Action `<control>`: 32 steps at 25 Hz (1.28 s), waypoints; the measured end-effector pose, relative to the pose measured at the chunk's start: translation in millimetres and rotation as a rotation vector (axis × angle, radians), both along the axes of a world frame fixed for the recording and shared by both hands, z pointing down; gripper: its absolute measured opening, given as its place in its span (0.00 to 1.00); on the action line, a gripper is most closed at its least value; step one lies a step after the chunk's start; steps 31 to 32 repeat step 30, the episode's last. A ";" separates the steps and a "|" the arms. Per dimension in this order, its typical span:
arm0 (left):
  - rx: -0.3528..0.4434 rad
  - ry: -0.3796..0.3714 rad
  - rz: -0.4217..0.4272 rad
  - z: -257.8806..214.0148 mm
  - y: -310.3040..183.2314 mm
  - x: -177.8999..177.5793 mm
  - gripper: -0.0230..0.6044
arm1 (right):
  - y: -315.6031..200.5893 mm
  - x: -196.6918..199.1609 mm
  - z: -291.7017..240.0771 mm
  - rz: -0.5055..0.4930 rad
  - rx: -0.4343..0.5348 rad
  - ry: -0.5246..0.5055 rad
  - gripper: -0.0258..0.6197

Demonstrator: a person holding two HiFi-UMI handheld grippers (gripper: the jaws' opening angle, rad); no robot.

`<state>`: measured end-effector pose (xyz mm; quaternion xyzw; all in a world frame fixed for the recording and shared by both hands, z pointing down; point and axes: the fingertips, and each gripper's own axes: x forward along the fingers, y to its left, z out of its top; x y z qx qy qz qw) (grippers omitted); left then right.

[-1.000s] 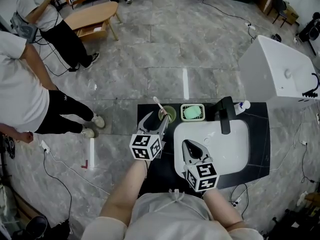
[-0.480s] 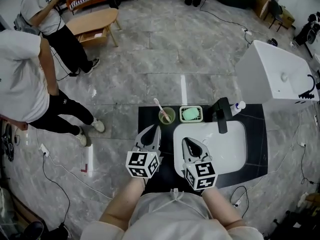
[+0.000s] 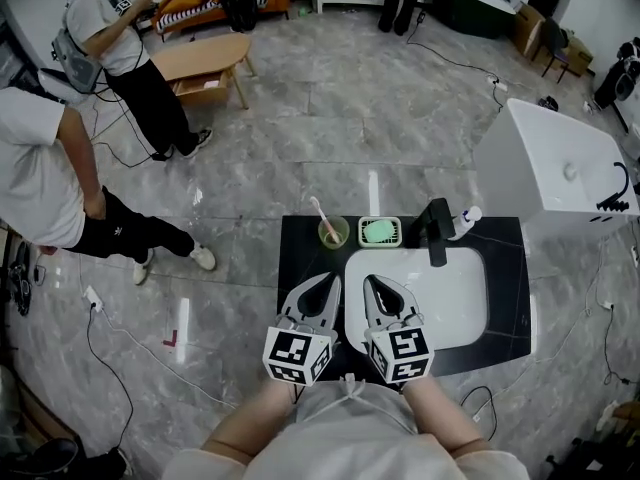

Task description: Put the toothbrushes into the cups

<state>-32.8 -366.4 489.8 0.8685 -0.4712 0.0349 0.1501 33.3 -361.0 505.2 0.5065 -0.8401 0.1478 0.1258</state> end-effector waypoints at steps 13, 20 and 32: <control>-0.002 -0.001 -0.082 -11.9 15.2 -1.4 0.07 | 14.3 2.8 -16.2 -0.080 0.025 0.000 0.08; -0.015 0.008 -0.092 -11.0 11.7 -0.3 0.07 | 11.7 6.8 -16.1 -0.088 0.017 0.006 0.08; -0.048 0.024 -0.067 -4.7 10.2 11.6 0.07 | 7.7 8.6 -14.4 -0.096 0.004 -0.004 0.08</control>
